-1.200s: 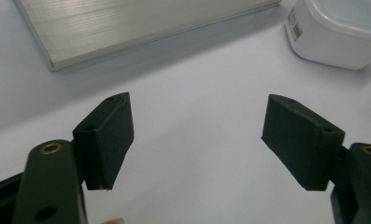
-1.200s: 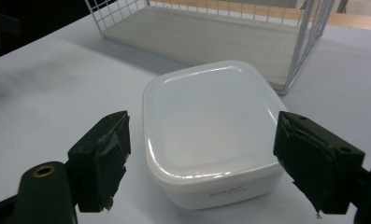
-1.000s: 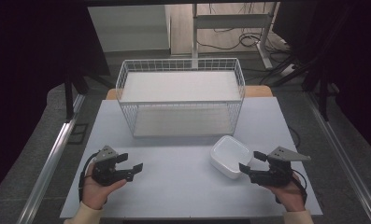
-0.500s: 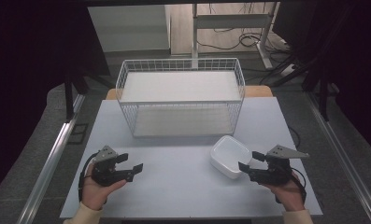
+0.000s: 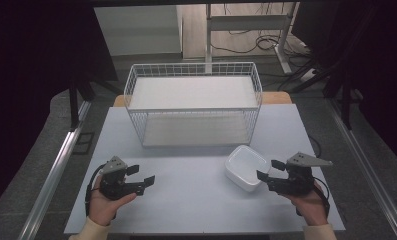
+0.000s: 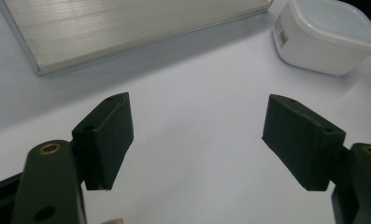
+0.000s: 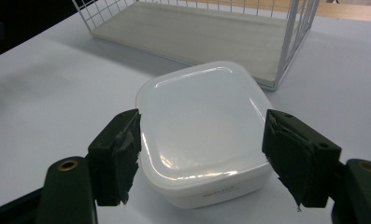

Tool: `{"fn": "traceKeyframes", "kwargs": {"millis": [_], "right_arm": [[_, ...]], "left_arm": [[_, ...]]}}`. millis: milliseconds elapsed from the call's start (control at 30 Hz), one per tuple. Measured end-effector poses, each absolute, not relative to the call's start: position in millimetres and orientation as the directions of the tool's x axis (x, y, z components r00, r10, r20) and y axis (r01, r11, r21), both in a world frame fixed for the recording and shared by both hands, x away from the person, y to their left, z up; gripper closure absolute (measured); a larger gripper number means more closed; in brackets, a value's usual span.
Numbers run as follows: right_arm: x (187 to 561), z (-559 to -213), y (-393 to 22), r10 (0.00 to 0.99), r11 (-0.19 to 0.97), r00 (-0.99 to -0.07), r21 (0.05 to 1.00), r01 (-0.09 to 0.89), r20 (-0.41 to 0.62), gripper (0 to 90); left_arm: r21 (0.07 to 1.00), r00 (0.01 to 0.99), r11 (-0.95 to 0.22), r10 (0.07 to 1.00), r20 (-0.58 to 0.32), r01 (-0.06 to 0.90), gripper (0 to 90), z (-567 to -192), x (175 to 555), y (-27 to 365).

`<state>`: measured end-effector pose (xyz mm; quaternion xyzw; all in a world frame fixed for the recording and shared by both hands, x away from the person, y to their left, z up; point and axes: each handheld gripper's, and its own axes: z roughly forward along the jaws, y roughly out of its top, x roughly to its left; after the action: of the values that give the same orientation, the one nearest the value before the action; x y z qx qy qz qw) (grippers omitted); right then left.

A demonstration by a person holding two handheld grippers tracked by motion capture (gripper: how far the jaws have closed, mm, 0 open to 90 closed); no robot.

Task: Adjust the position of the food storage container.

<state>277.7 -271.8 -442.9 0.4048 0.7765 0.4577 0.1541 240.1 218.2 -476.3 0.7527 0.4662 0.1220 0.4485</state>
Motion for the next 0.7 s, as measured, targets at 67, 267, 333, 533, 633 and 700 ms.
{"fn": "traceKeyframes", "kwargs": {"millis": [67,267,333,533,633,700], "right_arm": [[278,-441,-272,0.772,0.250,-0.621,0.835,0.490,0.134,29.1],[287,-431,-269,0.787,0.255,-0.605,0.827,0.501,0.124,32.3],[289,-429,-268,0.795,0.258,-0.595,0.823,0.507,0.117,33.2],[296,-422,-265,0.825,0.289,-0.561,0.805,0.518,0.065,37.9],[301,-419,-264,0.828,0.304,-0.558,0.798,0.521,0.049,39.8],[310,-414,-265,0.839,0.294,-0.542,0.792,0.534,0.054,42.4]], "left_arm": [[0.786,0.537,-0.162,0.809,-0.241,0.596,24.6,-476,240,218],[0.782,0.539,-0.160,0.804,-0.250,0.602,25.4,-476,240,219],[0.782,0.539,-0.160,0.804,-0.251,0.603,25.4,-476,240,219],[0.783,0.532,-0.144,0.805,-0.263,0.605,25.2,-475,240,220],[0.781,0.530,-0.143,0.806,-0.265,0.608,25.1,-475,240,220],[0.781,0.529,-0.145,0.807,-0.262,0.608,25.1,-475,240,219]]}}
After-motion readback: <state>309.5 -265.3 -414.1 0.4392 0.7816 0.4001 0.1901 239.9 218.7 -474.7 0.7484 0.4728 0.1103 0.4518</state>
